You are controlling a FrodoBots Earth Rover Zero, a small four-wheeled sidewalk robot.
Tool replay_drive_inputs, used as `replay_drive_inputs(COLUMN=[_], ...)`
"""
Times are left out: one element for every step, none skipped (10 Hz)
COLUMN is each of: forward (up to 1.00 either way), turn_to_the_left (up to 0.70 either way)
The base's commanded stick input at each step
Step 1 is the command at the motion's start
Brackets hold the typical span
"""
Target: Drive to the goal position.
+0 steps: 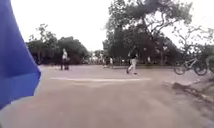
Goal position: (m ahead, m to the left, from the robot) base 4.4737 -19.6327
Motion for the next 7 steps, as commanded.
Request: replay_drive_inputs(forward=[1.00, 1.00, 1.00, 1.00, 1.00, 1.00, 1.00], turn_to_the_left=[0.00, 0.00, 0.00, 0.00, 0.00, 0.00, 0.00])
